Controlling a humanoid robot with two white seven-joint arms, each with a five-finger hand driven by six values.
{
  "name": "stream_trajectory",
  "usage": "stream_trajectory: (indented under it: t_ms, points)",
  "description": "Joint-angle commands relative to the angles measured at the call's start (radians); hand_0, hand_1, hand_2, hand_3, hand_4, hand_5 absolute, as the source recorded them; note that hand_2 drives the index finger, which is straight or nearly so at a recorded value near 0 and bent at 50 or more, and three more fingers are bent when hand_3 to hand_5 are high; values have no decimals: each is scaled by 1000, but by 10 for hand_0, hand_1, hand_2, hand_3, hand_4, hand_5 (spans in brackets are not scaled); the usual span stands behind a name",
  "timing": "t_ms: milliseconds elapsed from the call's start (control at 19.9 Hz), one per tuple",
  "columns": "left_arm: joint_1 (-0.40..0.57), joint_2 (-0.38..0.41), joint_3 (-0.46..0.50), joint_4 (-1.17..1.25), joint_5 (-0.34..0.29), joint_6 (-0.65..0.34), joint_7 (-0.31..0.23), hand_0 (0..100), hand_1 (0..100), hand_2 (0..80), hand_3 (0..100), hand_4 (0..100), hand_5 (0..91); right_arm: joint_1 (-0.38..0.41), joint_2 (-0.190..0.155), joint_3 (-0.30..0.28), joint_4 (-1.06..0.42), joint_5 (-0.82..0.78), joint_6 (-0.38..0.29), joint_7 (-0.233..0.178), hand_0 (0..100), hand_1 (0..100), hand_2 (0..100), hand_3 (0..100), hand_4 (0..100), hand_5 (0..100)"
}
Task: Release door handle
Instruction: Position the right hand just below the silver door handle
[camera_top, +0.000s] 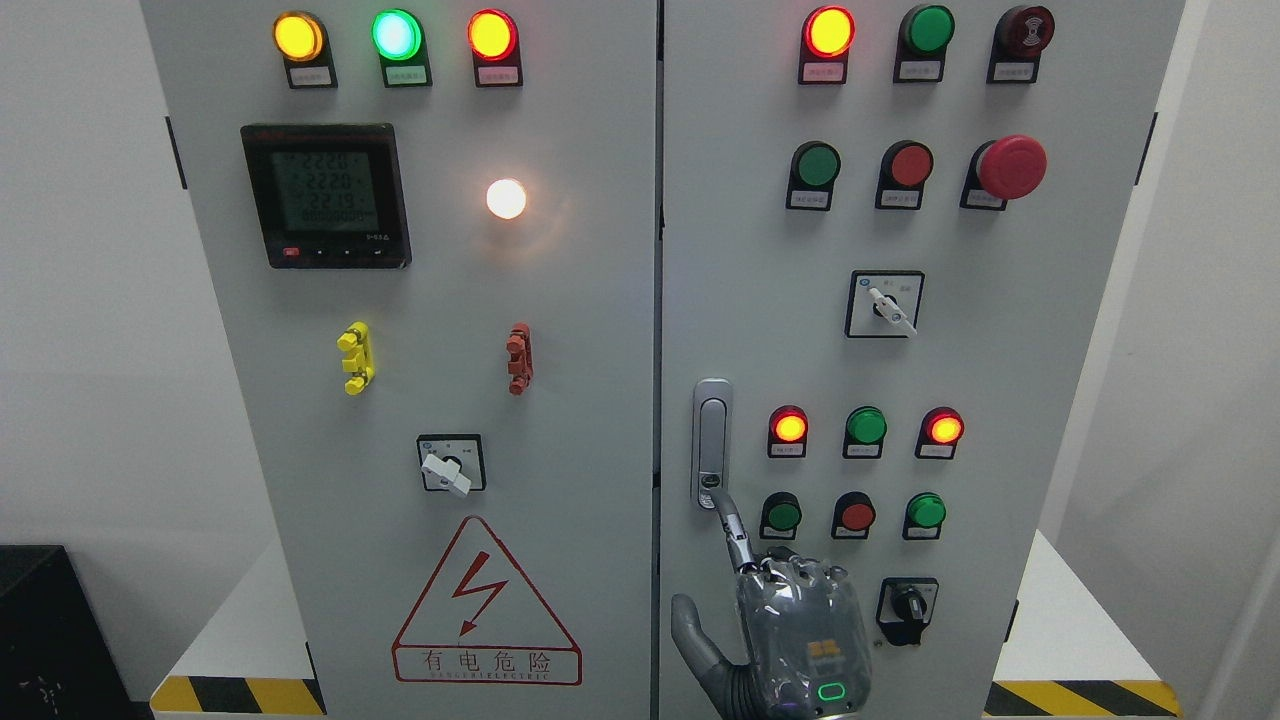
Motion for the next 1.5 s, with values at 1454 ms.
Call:
stream_trajectory:
  t_ms: [1454]
  points:
    - [0, 0, -21, -20, 0, 0, 0, 0, 0, 22, 94, 14, 0, -39, 2, -3, 70, 14, 31, 28, 479, 311, 0, 989, 887, 938]
